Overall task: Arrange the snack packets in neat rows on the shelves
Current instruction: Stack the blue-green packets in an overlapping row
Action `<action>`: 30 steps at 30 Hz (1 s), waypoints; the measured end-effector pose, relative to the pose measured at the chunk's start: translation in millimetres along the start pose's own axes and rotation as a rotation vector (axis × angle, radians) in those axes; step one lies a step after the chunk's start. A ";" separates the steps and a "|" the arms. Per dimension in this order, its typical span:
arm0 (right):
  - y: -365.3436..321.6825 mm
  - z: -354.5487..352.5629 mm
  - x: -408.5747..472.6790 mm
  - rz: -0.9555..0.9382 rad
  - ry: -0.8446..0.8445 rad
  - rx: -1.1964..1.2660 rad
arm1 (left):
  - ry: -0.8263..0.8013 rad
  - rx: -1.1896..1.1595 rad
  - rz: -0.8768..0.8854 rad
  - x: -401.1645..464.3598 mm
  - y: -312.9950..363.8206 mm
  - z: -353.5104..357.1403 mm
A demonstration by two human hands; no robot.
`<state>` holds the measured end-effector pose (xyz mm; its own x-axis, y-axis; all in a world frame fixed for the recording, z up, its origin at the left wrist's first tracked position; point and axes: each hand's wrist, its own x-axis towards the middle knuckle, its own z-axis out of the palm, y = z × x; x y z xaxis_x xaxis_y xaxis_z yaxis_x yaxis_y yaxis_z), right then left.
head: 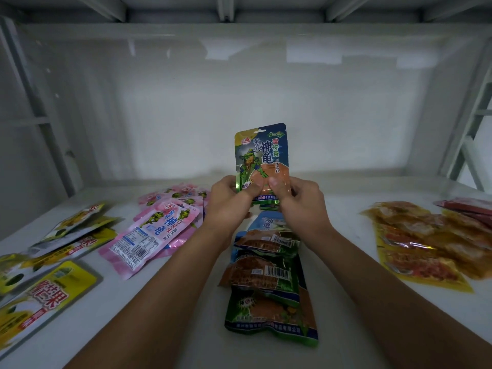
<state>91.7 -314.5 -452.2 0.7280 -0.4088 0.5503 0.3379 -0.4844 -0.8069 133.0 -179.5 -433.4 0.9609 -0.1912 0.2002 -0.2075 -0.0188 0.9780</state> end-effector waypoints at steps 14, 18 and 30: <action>-5.6 11.3 -10.6 -0.043 -0.127 0.026 | -0.091 -0.137 0.085 -7.0 0.2 10.9; -0.4 11.6 -7.2 -0.080 -0.125 -0.049 | -0.054 -0.182 0.048 -4.0 -1.2 11.5; -2.7 3.8 6.6 0.309 0.070 0.323 | -0.044 -0.337 -0.047 1.9 -1.2 5.0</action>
<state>97.9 -313.0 -447.2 0.7860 -0.5527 0.2768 0.2874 -0.0696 -0.9553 134.2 -184.8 -434.6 0.9576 -0.2402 0.1593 -0.0842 0.2957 0.9516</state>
